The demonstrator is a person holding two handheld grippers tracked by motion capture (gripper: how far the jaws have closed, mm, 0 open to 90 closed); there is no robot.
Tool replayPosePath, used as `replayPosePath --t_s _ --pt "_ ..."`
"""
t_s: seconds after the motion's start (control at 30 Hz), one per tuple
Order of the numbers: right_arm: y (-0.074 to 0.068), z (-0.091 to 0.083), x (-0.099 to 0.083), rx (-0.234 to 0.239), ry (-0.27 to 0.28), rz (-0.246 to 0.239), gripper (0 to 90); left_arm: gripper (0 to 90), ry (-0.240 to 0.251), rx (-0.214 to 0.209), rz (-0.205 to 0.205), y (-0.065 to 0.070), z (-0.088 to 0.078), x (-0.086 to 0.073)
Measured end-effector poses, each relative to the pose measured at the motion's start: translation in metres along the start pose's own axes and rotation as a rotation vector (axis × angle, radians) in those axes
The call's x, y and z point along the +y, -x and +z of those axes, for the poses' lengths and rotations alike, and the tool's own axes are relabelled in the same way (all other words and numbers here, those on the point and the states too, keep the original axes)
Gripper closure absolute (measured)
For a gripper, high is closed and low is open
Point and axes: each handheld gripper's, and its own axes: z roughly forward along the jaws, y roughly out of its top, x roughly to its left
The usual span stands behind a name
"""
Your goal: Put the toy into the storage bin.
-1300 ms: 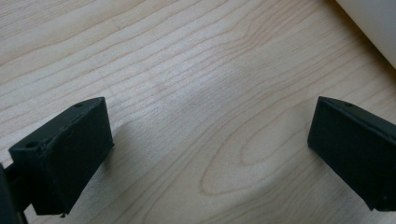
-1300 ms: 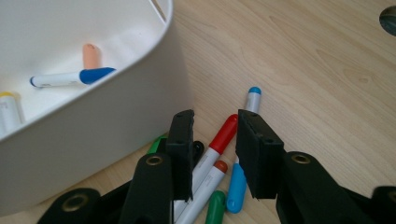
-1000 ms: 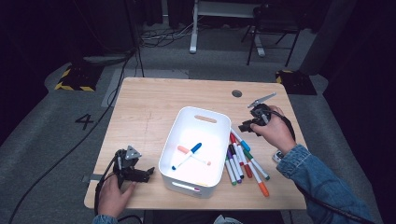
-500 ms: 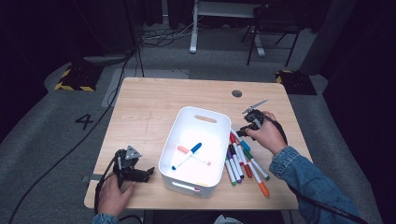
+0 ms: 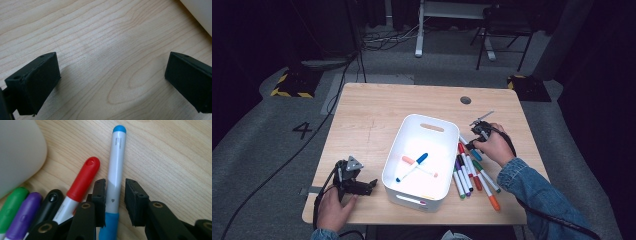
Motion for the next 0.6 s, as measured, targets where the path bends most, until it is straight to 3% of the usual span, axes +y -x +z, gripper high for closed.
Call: replayPosePath --t_s 0.43,0.6 --pt "-0.0001 0.0023 0.0001 -0.032 -0.016 0.025 77.1 0.1 0.000 0.002 0.001 0.0000 0.0000 0.0000" --pt "0.0028 -0.0010 -0.0012 -0.018 -0.014 0.034 77.1 0.1 0.000 0.003 0.002 -0.0001 -0.0001 0.0000"
